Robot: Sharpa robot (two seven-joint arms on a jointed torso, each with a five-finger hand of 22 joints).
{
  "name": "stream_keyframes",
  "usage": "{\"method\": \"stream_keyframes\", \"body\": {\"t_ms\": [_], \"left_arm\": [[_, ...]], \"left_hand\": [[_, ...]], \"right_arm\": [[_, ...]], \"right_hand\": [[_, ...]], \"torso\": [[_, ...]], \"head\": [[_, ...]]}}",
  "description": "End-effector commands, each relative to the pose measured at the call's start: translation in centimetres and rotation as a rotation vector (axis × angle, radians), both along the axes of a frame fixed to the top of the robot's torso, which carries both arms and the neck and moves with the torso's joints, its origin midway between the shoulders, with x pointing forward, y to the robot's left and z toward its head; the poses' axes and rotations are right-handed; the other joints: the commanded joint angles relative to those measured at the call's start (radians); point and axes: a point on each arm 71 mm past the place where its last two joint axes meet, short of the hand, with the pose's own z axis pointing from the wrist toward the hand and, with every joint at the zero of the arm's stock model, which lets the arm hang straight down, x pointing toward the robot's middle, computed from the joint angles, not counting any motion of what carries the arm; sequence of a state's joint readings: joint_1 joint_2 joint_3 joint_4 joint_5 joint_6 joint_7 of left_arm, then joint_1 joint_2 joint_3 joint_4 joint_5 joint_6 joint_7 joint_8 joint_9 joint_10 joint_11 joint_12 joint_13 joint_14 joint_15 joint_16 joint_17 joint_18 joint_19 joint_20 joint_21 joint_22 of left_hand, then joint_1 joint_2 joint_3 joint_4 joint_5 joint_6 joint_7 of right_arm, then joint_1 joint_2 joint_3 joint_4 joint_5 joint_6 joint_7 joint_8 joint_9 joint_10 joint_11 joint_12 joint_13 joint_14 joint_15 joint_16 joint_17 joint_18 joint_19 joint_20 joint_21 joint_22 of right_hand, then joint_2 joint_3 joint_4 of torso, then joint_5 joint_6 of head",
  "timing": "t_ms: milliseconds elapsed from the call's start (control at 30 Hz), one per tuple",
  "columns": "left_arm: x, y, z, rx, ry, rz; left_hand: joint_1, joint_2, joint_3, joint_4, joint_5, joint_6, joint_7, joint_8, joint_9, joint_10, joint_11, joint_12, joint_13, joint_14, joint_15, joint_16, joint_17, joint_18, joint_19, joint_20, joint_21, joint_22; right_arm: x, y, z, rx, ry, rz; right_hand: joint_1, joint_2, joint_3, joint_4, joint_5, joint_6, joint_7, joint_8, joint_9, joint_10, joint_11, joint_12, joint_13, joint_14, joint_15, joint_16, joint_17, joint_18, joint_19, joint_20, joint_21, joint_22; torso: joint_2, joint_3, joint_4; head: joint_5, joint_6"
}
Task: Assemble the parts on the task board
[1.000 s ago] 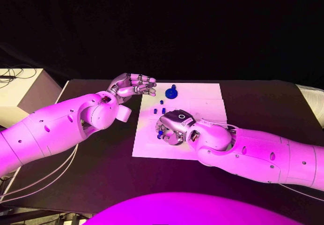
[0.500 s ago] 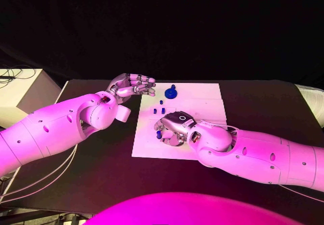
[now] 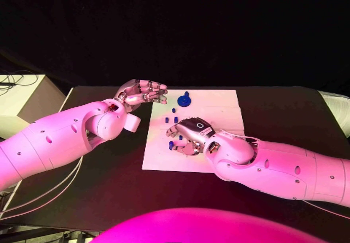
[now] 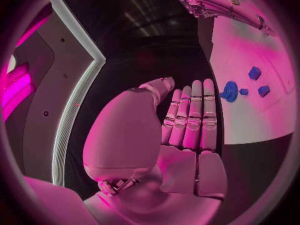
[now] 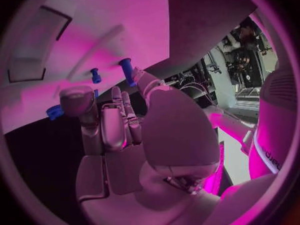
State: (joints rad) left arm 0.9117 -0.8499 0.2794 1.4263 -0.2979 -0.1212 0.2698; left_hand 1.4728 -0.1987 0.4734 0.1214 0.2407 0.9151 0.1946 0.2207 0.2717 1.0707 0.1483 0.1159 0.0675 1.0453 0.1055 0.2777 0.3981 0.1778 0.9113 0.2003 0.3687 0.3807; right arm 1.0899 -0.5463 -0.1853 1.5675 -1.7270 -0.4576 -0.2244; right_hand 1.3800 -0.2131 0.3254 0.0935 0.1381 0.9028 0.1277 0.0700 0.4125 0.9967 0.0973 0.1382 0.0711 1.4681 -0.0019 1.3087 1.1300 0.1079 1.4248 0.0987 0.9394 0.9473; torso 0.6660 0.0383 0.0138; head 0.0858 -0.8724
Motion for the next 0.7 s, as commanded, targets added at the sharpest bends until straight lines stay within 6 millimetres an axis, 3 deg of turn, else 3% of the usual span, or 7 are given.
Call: {"method": "stream_keyframes", "body": {"t_ms": [33, 233, 400, 533, 600, 667, 700], "left_arm": [[-0.1, -0.2, 0.0, -0.014, 0.000, -0.018], [0.0, -0.1, 0.0, -0.014, -0.001, -0.018], [0.0, 0.0, -0.1, -0.013, -0.003, -0.013], [-0.2, 0.3, -0.5, -0.012, 0.002, -0.007], [-0.3, 0.3, -0.8, -0.011, 0.007, -0.005], [-0.4, 0.4, -1.0, -0.010, 0.012, -0.002], [-0.4, 0.4, -1.1, -0.009, 0.014, -0.001]], "left_hand": [[0.002, -0.001, 0.001, 0.001, 0.003, 0.002, 0.008, -0.007, -0.001, 0.004, 0.005, -0.005, 0.000, 0.006, -0.001, -0.007, 0.002, -0.002, 0.003, -0.001, 0.001, 0.002], [0.000, -0.003, 0.000, 0.002, 0.003, 0.001, 0.007, -0.008, -0.002, 0.004, 0.005, -0.006, 0.000, 0.005, -0.001, -0.008, 0.002, -0.002, 0.002, -0.001, 0.000, 0.002], [-0.001, -0.003, 0.000, 0.003, 0.003, -0.001, 0.001, -0.009, -0.002, 0.010, 0.003, -0.004, 0.001, 0.004, -0.001, -0.011, 0.003, -0.003, 0.001, 0.000, -0.002, 0.002], [-0.005, -0.004, -0.001, 0.006, 0.003, -0.002, -0.005, -0.010, -0.002, 0.023, -0.001, -0.001, 0.002, 0.006, -0.003, -0.015, 0.005, -0.002, 0.001, 0.000, -0.004, 0.001], [-0.007, -0.004, -0.001, 0.008, 0.003, -0.002, -0.008, -0.010, -0.002, 0.030, -0.003, 0.000, 0.002, 0.008, -0.004, -0.015, 0.006, -0.001, 0.002, 0.001, -0.005, 0.001], [-0.008, -0.004, -0.001, 0.009, 0.003, -0.003, -0.010, -0.011, -0.002, 0.036, -0.005, 0.001, 0.003, 0.012, -0.005, -0.015, 0.008, 0.000, 0.004, 0.000, -0.005, 0.001], [-0.009, -0.005, -0.001, 0.010, 0.003, -0.004, -0.010, -0.011, -0.002, 0.037, -0.005, 0.001, 0.003, 0.013, -0.006, -0.015, 0.008, 0.000, 0.005, 0.000, -0.005, 0.001]], "right_arm": [[0.0, -0.7, 0.6, 0.084, -0.020, -0.020], [0.8, -3.0, 1.7, 0.159, 0.048, -0.062], [2.2, -6.4, 3.1, 0.225, 0.233, -0.145], [3.0, -10.0, 3.6, 0.241, 0.395, -0.264], [3.1, -11.5, 3.5, 0.212, 0.460, -0.319], [3.2, -13.3, 3.2, 0.181, 0.520, -0.383], [3.1, -14.1, 3.1, 0.162, 0.545, -0.410]], "right_hand": [[0.015, 0.001, -0.025, 0.012, 0.006, -0.025, -0.002, -0.006, -0.008, -0.011, 0.000, 0.013, -0.001, 0.012, 0.007, -0.004, -0.004, 0.020, -0.003, -0.002, -0.005, -0.002], [0.040, 0.010, -0.079, 0.053, 0.005, -0.056, 0.018, -0.001, -0.023, -0.008, -0.005, 0.051, 0.001, 0.010, 0.004, -0.009, -0.017, 0.023, -0.002, -0.004, -0.024, -0.016], [0.044, 0.027, -0.064, 0.089, -0.016, 0.008, 0.047, 0.034, -0.020, 0.095, 0.000, 0.121, 0.022, 0.012, 0.006, -0.003, -0.008, 0.024, 0.000, -0.004, -0.041, -0.028], [0.031, 0.016, -0.060, 0.118, -0.022, 0.072, 0.012, 0.079, -0.010, 0.262, -0.045, 0.254, 0.116, 0.016, -0.026, 0.010, 0.015, 0.020, 0.017, -0.026, -0.001, 0.012], [0.008, 0.010, -0.075, 0.147, -0.024, 0.079, -0.003, 0.110, 0.006, 0.259, -0.058, 0.400, 0.261, 0.027, -0.041, 0.034, 0.053, 0.009, 0.034, -0.043, 0.047, 0.060], [-0.064, 0.025, -0.108, 0.192, -0.010, 0.085, -0.015, 0.147, 0.030, 0.353, -0.069, 0.870, 0.791, 0.046, -0.045, 0.082, 0.126, -0.008, 0.056, -0.051, 0.134, 0.144], [-0.085, 0.016, -0.141, 0.192, 0.070, 0.086, -0.023, 0.188, 0.063, 0.377, -0.078, 1.092, 1.050, 0.057, -0.049, 0.120, 0.185, -0.013, 0.065, -0.062, 0.180, 0.190]], "torso": [[0.000, -0.0006, -0.0001], [-0.003, -0.0004, -0.0016], [-0.007, -0.0018, -0.0059], [-0.015, -0.0034, -0.0136], [-0.019, -0.0035, -0.0176], [-0.021, -0.0036, -0.0204], [-0.023, -0.0042, -0.0215]], "head": [[-0.004, 0.005], [-0.011, 0.014], [-0.030, 0.028], [-0.042, 0.035], [-0.049, 0.037], [-0.054, 0.038], [-0.056, 0.037]]}}
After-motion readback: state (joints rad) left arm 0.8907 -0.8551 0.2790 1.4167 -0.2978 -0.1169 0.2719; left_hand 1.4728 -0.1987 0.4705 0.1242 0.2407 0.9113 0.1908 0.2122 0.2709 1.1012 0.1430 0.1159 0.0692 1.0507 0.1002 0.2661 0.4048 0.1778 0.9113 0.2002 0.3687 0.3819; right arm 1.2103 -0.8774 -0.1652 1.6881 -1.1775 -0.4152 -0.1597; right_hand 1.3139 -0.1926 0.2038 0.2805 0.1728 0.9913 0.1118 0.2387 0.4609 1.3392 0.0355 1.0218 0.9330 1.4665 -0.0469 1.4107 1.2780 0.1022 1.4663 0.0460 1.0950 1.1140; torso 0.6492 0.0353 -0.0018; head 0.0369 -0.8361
